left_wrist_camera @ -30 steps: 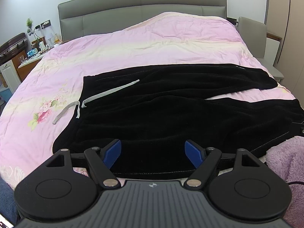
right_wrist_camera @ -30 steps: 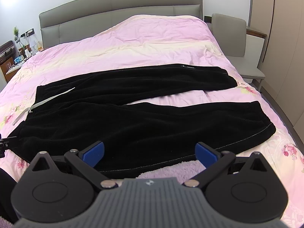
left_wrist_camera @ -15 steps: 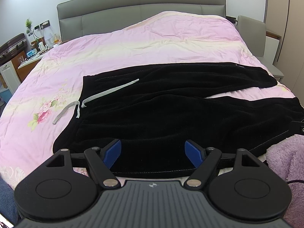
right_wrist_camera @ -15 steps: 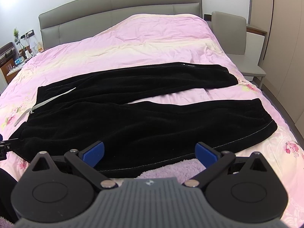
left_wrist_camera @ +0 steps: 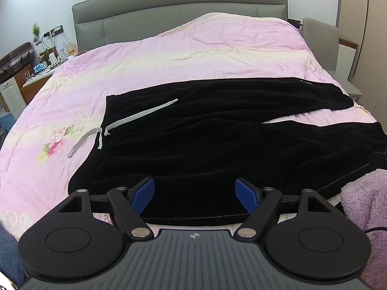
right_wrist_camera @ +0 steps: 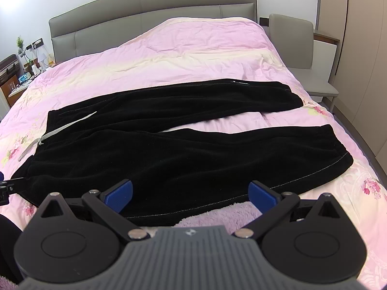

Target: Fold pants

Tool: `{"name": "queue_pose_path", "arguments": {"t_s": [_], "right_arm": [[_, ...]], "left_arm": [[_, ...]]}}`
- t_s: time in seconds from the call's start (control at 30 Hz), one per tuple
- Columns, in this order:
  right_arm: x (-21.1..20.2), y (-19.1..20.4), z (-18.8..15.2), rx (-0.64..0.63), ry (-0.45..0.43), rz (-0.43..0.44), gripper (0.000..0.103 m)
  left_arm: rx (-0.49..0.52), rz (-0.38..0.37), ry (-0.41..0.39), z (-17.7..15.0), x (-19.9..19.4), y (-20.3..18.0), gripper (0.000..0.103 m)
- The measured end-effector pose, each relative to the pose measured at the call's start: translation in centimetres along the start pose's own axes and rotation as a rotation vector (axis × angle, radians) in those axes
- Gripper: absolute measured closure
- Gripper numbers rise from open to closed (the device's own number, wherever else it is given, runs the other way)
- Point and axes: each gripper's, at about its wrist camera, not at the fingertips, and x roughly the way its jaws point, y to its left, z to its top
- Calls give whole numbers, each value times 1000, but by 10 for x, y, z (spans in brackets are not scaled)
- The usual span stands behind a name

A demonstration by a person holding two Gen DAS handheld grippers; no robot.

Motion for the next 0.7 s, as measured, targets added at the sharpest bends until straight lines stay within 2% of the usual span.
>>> {"name": "queue_pose_path", "arguments": {"t_s": [0.33, 0.43, 0.5, 0.6, 0.7], "right_arm": [[0, -1, 0, 6, 3, 2, 5], [1, -3, 1, 9, 3, 11, 5], [2, -9, 2, 14, -6, 39, 5], [4, -23, 8, 5, -35, 83, 5], [11, -42, 21, -40, -29, 58, 6]], "left_arm": [[6, -6, 5, 0, 1, 1, 13], [26, -28, 19, 2, 3, 3, 15], [96, -54, 23, 4, 5, 5, 24], [224, -65, 22, 6, 6, 10, 27], [341, -87, 31, 8, 5, 22, 28]]}}
